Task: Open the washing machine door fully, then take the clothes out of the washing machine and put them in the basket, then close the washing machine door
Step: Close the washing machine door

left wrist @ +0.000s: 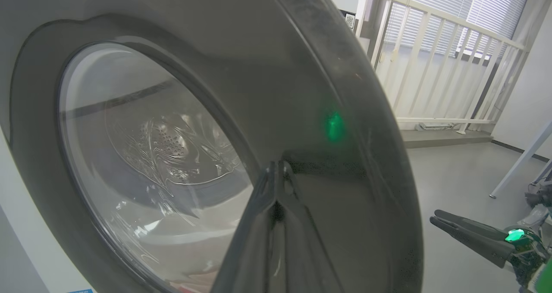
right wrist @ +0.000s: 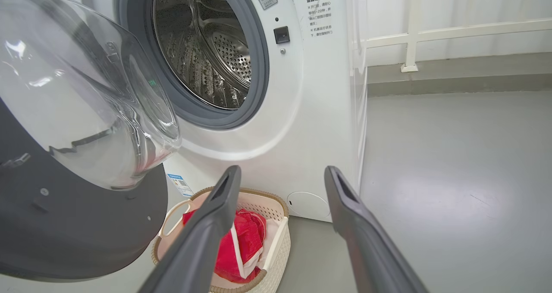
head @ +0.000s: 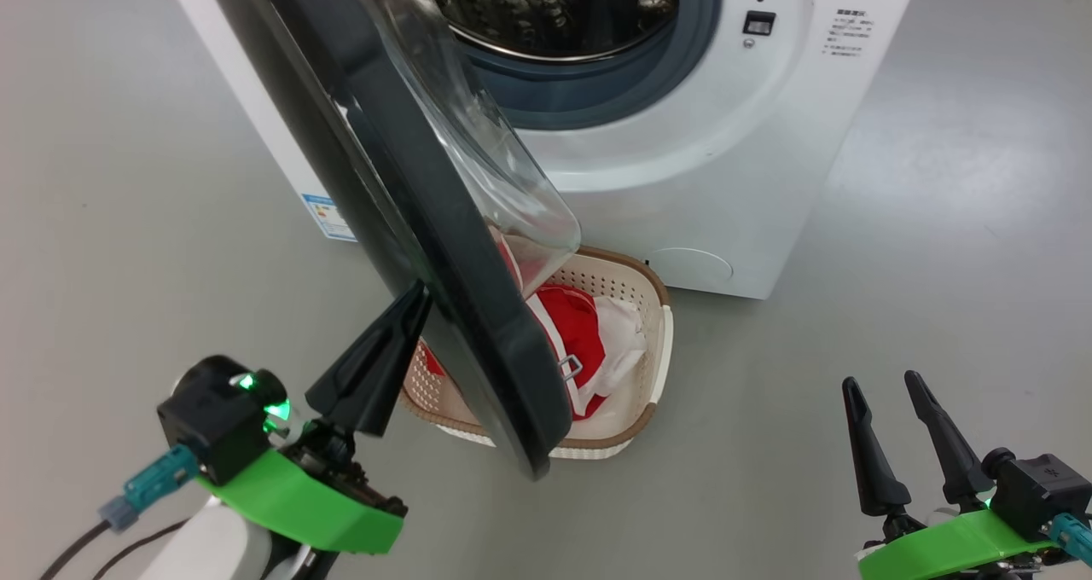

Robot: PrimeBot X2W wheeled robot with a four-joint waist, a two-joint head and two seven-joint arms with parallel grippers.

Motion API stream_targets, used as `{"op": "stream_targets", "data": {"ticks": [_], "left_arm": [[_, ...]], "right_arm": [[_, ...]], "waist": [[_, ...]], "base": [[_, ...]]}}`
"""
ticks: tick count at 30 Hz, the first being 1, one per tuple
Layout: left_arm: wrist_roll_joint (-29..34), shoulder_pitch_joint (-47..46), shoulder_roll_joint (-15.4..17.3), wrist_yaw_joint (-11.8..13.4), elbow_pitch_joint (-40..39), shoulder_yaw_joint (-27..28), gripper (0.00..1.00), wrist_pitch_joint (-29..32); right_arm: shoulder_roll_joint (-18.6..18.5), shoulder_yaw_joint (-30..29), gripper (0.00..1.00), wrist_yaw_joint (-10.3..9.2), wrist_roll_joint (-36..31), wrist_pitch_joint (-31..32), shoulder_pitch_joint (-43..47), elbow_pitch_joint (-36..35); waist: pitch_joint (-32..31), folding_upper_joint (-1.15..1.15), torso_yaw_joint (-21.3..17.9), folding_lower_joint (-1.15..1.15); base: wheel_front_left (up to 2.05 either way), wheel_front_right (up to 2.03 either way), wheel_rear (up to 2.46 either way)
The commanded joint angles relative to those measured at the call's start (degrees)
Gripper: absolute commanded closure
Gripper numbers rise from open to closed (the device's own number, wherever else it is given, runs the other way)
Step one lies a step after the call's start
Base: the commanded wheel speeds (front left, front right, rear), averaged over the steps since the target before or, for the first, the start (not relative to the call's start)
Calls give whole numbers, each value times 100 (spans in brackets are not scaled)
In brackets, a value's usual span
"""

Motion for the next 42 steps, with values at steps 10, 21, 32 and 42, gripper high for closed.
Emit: {"op": "stream_targets", "data": {"ticks": [10,21,32,42], "left_arm": [[-234,-963,-155,-33,385,-7,100,-52],[-471,-1987,-233,-33,1156,-120,100,-52],[-585,-2756,-132,-33,1727,-32,100,-52],[-735,-3443,-9,-33,2268,-39,100,-52]], "right_arm": [[59,66,0,37,-37,-37,-379,-200],[130,-17,0,37,15,-37,-680,-260],[136,59,0,37,324,-37,-829,-247],[136,123,0,37,458,-37,-909,-265]], "waist": [[362,0,-436,0],[841,0,-1013,0],[1101,0,-1565,0],[1252,0,-1926,0]], "base": [[0,0,0],[0,0,0],[0,0,0],[0,0,0]]}}
